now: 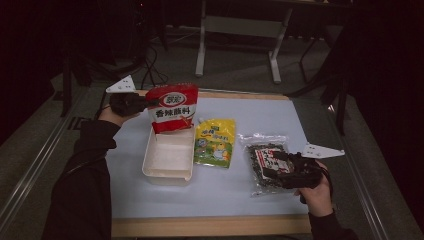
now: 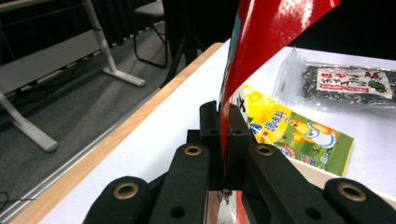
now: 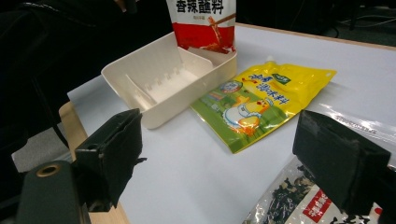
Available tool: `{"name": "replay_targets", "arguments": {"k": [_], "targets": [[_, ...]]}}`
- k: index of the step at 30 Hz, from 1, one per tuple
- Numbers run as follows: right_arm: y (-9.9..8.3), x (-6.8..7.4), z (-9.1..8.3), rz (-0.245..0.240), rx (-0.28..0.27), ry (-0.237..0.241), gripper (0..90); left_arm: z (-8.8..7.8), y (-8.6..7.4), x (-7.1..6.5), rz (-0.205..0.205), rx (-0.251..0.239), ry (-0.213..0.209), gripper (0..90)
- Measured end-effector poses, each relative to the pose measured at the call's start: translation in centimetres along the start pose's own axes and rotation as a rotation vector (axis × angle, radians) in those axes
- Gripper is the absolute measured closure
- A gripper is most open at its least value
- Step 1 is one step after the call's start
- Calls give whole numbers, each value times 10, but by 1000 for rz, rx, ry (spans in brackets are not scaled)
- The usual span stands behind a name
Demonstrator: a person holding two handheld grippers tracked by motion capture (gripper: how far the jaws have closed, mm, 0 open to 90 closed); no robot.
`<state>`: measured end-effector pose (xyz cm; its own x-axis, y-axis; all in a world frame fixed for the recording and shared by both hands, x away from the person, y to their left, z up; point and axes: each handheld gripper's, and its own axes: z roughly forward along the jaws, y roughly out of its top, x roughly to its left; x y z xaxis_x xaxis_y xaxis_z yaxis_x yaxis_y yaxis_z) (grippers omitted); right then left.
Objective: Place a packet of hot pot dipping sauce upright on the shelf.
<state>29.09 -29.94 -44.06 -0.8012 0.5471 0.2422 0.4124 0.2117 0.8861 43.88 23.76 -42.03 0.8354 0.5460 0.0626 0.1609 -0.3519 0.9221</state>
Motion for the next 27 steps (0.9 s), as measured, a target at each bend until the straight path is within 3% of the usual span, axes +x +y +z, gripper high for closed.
{"name": "replay_targets", "arguments": {"k": [8,13,14,18,21,27], "targets": [[0,0,2,-1,3,2,152,13,-11,-2,-17,50,-22,900],[-1,1,1,-7,2,-2,152,19,-28,-4,-53,40,-25,900],[-1,1,1,-13,5,-7,152,19,-31,-4,-67,19,-36,900],[-2,1,2,-11,9,-8,152,20,-31,-5,-81,13,-28,897],[-2,2,1,-20,5,-9,152,21,-26,-10,-63,23,-6,810],[-3,2,0,-21,3,-14,152,12,-20,-17,-105,17,66,664]]}}
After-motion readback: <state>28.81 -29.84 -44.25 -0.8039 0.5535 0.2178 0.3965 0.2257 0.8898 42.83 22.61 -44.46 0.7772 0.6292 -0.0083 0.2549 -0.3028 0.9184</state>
